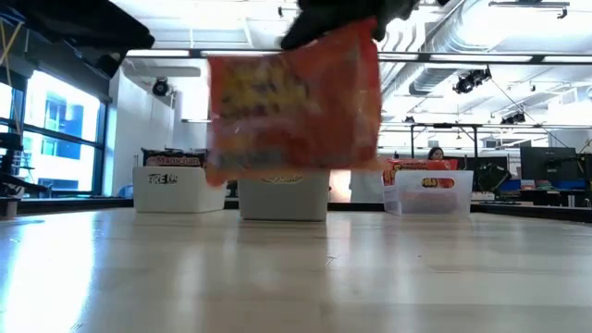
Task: Sort Maruchan noodles
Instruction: Put the orange noodle pack into the transparent bin
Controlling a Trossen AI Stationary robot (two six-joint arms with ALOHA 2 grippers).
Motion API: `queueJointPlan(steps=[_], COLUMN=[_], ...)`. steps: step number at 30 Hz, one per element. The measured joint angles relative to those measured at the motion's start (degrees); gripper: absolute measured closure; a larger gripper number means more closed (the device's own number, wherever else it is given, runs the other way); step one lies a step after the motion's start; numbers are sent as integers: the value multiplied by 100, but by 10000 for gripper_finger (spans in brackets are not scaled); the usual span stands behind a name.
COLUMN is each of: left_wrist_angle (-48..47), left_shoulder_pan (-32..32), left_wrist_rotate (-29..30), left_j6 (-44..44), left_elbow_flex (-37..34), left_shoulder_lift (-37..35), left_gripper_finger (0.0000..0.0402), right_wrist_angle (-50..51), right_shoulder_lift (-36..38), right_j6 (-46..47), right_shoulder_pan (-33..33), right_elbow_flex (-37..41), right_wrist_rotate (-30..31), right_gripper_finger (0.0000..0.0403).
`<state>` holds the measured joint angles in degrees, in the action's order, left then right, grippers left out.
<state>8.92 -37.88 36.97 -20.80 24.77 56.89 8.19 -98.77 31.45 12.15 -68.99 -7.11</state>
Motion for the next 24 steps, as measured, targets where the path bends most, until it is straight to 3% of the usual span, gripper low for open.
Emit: queueJointPlan(steps=[6,12,24], left_wrist_angle=[1,70,177], left_shoulder_pan=[-240,-311,-294], left_wrist_rotate=[321,587,374], left_j6=[-40,-543,-1165], left_elbow_flex=[0,0,2], left_shoulder_lift=[145,366,1366], left_gripper_finger=[388,400,374], right_wrist_angle=[1322,1287,2692], right_shoulder_lift=[244,-172,-5], right_j6=[-276,-78,-476], right_shoulder_pan=[-60,66,-417], right_elbow_flex=[-5,-2,59], right_wrist_rotate=[498,651,1034], right_gripper_finger=[298,311,186])
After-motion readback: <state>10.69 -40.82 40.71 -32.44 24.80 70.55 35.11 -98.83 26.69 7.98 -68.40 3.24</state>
